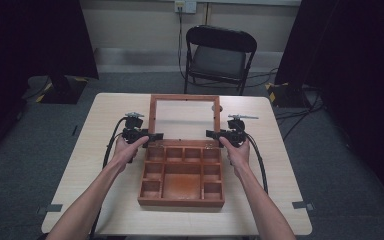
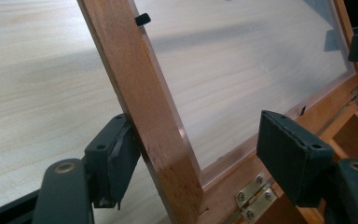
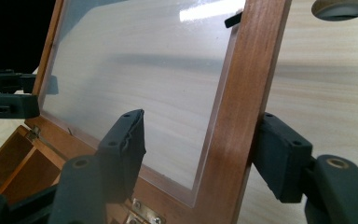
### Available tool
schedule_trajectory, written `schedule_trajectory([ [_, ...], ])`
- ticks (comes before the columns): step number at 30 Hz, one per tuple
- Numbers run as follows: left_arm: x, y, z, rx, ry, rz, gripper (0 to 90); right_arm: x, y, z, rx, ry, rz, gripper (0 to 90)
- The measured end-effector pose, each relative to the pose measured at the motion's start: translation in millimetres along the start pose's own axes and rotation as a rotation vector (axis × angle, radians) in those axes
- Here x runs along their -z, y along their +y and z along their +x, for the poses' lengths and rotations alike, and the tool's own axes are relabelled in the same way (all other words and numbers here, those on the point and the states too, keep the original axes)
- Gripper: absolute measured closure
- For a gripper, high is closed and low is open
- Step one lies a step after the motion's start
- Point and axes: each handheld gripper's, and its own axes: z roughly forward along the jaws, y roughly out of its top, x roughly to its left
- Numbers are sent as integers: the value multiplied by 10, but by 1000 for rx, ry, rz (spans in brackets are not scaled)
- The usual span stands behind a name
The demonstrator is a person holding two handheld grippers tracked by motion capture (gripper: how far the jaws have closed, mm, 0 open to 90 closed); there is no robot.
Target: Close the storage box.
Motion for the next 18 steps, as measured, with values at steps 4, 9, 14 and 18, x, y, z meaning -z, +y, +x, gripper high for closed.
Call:
schedule_trajectory([
  [4,45,25,-11,-6,-1,-7,318,33,23,26,3,0,-6,385],
  [9,91,38,-12,-15,2,-20,364,76,40,56,19,-13,-17,411],
  [14,137,50,-19,-27,14,-26,425,111,53,89,27,-21,-23,430],
  [18,189,69,-57,-43,28,-34,451,164,64,104,39,-30,-33,511],
])
